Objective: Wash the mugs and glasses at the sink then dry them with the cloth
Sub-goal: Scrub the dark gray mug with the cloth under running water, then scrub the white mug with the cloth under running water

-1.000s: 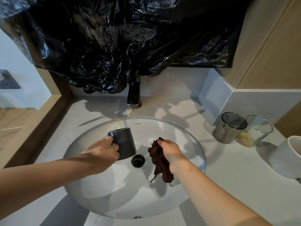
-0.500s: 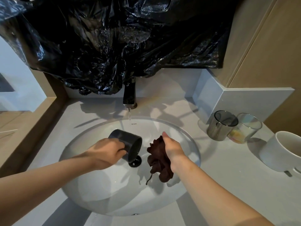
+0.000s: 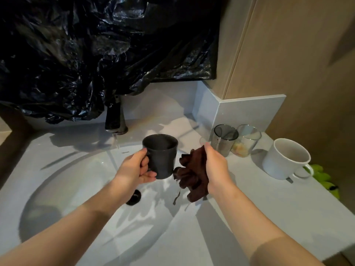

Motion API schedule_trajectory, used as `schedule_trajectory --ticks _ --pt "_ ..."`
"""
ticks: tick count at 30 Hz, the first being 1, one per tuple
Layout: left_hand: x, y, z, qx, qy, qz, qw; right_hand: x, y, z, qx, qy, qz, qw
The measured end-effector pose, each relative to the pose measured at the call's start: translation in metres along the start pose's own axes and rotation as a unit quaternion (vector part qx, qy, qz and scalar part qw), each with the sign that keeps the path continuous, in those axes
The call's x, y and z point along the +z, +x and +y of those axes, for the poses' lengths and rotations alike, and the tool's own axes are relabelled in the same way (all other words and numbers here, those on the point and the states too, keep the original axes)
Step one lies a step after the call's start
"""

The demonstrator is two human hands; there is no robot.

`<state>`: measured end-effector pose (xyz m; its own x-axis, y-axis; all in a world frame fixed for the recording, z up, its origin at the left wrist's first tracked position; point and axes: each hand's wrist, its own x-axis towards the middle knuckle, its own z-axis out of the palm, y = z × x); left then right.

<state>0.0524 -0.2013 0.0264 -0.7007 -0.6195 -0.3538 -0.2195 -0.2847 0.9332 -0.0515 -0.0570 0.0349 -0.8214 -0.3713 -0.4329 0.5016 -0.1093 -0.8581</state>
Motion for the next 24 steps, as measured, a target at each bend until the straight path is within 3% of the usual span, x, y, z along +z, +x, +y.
schedule_trajectory --ticks 5,11,24 --pt "0.056 0.008 0.006 0.018 -0.029 -0.013 0.999 -0.038 -0.006 -0.020 -0.043 0.031 0.070 0.996" --pt "0.105 0.033 0.003 -0.001 0.000 -0.011 1.000 -0.063 0.009 -0.020 -0.030 0.004 0.143 0.989" --pt "0.123 0.055 0.002 -0.003 0.056 -0.011 0.998 -0.079 0.024 -0.023 -0.015 0.007 0.096 0.995"
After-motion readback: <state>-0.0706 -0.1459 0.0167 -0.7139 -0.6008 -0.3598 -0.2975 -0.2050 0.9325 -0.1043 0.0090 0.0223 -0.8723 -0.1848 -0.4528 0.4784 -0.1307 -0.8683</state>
